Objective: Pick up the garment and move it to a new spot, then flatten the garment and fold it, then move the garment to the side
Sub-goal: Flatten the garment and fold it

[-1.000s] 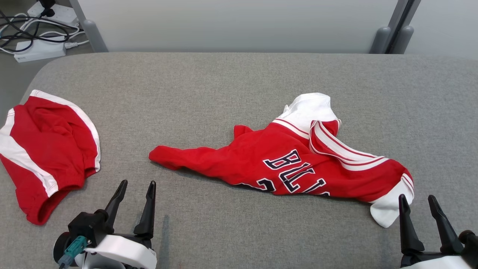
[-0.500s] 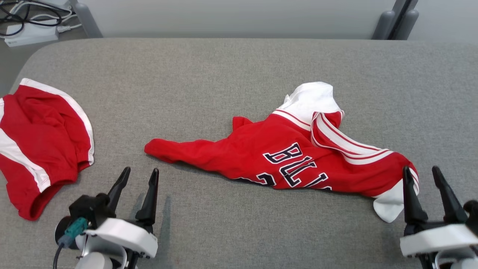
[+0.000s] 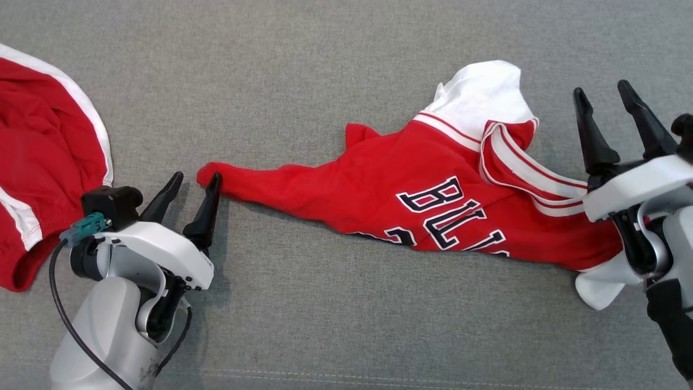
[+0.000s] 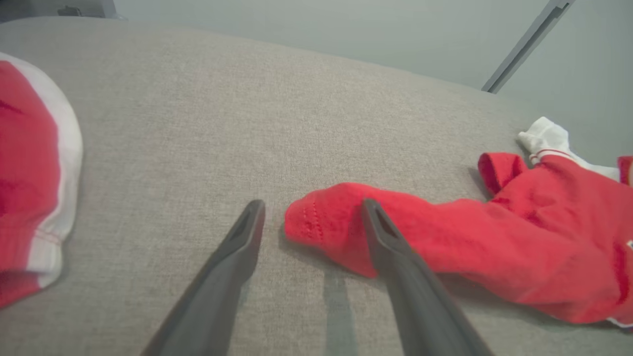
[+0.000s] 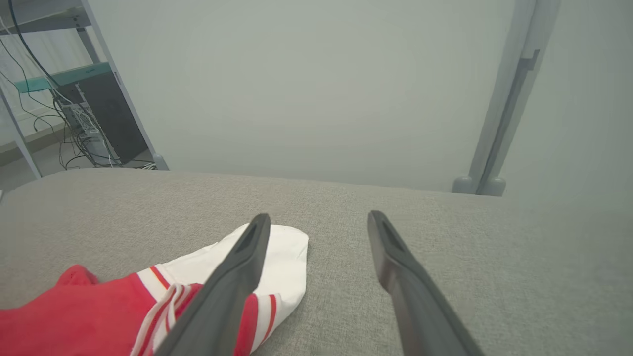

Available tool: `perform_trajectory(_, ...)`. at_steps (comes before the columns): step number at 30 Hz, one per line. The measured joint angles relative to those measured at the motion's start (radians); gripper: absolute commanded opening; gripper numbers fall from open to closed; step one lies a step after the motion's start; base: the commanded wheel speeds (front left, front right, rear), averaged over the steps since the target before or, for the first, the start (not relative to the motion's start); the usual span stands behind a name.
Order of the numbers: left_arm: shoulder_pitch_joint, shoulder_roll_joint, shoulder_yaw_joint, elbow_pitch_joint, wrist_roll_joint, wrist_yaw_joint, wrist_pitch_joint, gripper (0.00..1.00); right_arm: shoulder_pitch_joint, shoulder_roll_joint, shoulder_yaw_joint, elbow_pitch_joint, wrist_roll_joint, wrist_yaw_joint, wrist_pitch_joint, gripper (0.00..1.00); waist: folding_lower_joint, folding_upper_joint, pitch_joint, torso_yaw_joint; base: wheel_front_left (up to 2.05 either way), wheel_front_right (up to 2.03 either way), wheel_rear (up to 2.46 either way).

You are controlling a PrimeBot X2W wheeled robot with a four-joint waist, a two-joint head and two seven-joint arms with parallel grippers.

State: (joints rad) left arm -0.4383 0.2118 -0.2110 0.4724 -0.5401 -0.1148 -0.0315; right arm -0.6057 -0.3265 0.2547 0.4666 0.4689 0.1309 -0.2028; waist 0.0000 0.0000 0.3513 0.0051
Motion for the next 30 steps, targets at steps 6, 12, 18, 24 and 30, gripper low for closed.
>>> perform_trajectory(6, -0.052, 0.002, -0.046, 0.049, -0.048, -0.009, 0.005, 1.00, -0.136, -0.021, 0.134, 0.123, 0.097, 0.000, 0.010, 1.00, -0.0001, 0.0000, 0.050, 0.019, 0.00, 0.00, 0.00)
perform_trajectory(12, -0.108, 0.015, -0.112, 0.059, -0.092, -0.009, -0.012, 1.00, -0.264, -0.035, 0.254, 0.232, 0.173, 0.000, 0.028, 1.00, 0.0000, 0.0000, 0.093, 0.030, 0.00, 0.00, 0.00)
perform_trajectory(18, -0.169, 0.029, -0.198, 0.059, -0.143, -0.009, -0.023, 1.00, -0.357, -0.040, 0.347, 0.336, 0.229, 0.000, 0.028, 1.00, 0.0000, 0.0000, 0.130, 0.048, 0.00, 0.00, 0.00)
perform_trajectory(24, -0.214, 0.042, -0.274, 0.059, -0.186, -0.009, -0.034, 1.00, -0.425, -0.036, 0.421, 0.422, 0.288, 0.000, 0.040, 1.00, 0.0000, 0.0000, 0.156, 0.063, 0.00, 0.00, 0.00)
perform_trajectory(30, -0.232, 0.054, -0.310, 0.060, -0.216, -0.009, -0.051, 1.00, -0.456, -0.034, 0.473, 0.461, 0.331, 0.000, 0.039, 1.00, 0.0000, 0.0000, 0.158, 0.070, 0.00, 0.00, 0.00)
